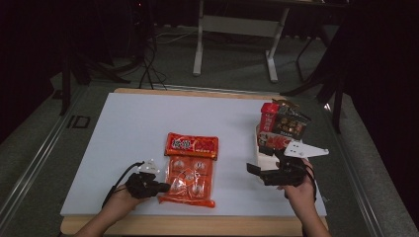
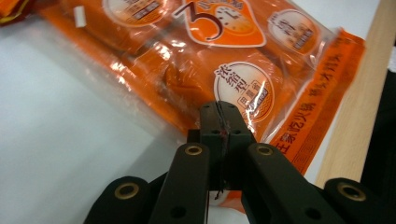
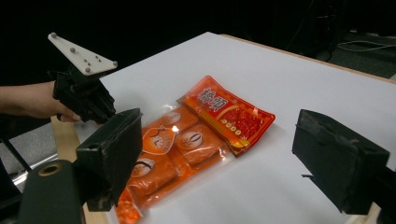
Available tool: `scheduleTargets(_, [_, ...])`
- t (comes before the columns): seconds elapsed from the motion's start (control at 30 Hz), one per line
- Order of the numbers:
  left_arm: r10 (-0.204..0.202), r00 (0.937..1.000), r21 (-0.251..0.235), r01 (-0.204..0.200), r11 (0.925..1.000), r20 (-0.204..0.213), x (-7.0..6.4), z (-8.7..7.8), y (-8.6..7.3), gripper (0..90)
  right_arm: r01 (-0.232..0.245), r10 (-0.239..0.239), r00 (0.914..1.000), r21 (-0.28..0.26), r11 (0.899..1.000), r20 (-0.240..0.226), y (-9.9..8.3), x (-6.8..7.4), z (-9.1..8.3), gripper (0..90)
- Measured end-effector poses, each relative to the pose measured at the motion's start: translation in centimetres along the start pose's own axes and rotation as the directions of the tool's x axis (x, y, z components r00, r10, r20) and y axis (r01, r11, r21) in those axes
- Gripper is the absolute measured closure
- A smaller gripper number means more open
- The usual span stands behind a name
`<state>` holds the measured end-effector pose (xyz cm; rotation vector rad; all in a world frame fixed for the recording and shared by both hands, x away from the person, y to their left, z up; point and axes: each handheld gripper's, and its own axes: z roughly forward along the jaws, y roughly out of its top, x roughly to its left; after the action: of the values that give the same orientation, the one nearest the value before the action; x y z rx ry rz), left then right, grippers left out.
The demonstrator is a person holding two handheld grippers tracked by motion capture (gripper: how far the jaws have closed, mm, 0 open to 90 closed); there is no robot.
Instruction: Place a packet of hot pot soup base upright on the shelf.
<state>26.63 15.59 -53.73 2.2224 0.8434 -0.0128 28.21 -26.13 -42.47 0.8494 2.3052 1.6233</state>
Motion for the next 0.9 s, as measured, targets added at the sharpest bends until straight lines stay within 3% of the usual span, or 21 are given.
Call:
scheduleTargets(0.17, [0.02, 0.9997, -0.002, -0.02, 0.9998, 0.012, -0.7, 0.8, 0.6, 89.8, 0.001, -0.001, 1.0, 0.001, 1.0, -0.002, 0.0, 0.0, 0.0, 16.0])
scheduleTargets(0.4, [0.05, 0.9986, -0.025, -0.05, 0.9984, 0.015, -0.7, 0.5, 0.3, 88.8, 0.006, -0.006, 1.0, 0.001, 1.0, 0.004, 0.0, 0.1, -0.2, 15.9])
scheduleTargets(0.47, [0.014, 0.9991, -0.015, -0.014, 0.9998, 0.04, -0.6, 0.2, 0.6, 84.9, 0.008, -0.008, 0.9999, 0.0, 1.0, 0.008, 0.0, 0.1, -0.2, 16.0])
scheduleTargets(0.53, [0.007, 0.9996, -0.028, -0.006, 0.9996, 0.026, -0.6, -0.1, 0.8, 84.6, 0.009, -0.009, 0.9999, -0.003, 1.0, 0.01, 0.0, 0.1, -0.3, 15.9])
scheduleTargets(0.6, [-0.029, 0.9987, -0.055, 0.031, 0.998, 0.041, -0.2, -0.6, 1.1, 82.8, 0.011, -0.011, 0.9999, -0.01, 1.0, 0.007, 0.0, 0.2, -0.3, 15.9])
scheduleTargets(0.67, [-0.05, 0.9982, -0.09, 0.052, 0.9946, 0.035, 0.2, -1.1, 1.3, 74.9, 0.008, -0.008, 1.0, -0.015, 1.0, 0.003, 0.0, 0.2, -0.3, 15.9])
scheduleTargets(0.9, [-0.066, 0.9978, -0.182, 0.065, 0.9811, 0.0, 1.9, -3.1, 2.7, 59.9, 0.013, -0.012, 0.9998, -0.03, 0.999, 0.017, 0.0, 0.3, -0.5, 15.8])
